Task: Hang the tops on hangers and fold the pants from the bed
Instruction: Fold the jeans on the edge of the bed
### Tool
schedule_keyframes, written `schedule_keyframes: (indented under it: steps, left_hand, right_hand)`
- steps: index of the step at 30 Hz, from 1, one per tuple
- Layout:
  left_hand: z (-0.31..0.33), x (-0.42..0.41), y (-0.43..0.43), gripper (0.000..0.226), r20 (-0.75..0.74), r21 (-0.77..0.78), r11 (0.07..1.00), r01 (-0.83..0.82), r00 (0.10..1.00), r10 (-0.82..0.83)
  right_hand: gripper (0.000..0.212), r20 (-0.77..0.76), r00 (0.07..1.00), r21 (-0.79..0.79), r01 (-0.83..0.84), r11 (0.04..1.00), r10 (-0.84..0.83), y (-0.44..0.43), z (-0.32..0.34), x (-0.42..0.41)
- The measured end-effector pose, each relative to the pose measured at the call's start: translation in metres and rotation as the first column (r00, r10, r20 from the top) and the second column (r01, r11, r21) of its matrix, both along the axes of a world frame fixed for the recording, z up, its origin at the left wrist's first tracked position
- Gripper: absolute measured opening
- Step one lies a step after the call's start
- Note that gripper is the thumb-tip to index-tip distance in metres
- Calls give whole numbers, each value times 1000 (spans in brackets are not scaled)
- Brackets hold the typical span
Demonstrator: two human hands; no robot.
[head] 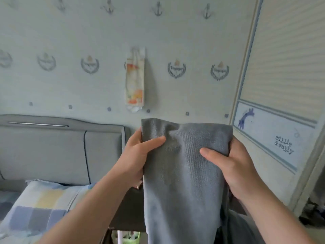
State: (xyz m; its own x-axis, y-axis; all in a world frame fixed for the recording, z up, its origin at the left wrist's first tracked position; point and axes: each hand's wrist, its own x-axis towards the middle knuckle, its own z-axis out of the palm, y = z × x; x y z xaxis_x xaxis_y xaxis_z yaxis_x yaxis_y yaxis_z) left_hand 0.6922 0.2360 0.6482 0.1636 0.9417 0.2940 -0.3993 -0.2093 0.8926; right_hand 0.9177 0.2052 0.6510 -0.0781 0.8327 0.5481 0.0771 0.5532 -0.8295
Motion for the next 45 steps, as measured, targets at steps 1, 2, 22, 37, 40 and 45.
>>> schedule_keyframes:
  steps: [1,2,22,37,40,45]
  left_hand:
    - [21,-13,1,29,-16,45,999,-20,1000,21]
    - [43,-28,1,28,-28,95,995,-44,998,47]
    - [313,-465,-174,33,-162,590,517,-621,536,828]
    - [161,-649,-286,38,-312,296,258,-920,162,936]
    - [84,-656,-293,40,-314,126,189,-974,141,939]
    - [-61,-634,-301,49,-281,-242,39,-970,109,954]
  right_hand:
    - [30,13,1000,46,-3,999,2,4,19,-14]
    - [29,21,1000,92,-5,996,3,6,39,-28]
    - [20,90,859,473,-483,737,504,-30,303,-493]
    - [51,-16,278,-144,-951,273,961,-46,143,-779]
    - [37,-105,194,-319,-936,152,975,-46,71,-805]
    - [31,-347,127,-611,-782,-121,929,-42,-71,-805]
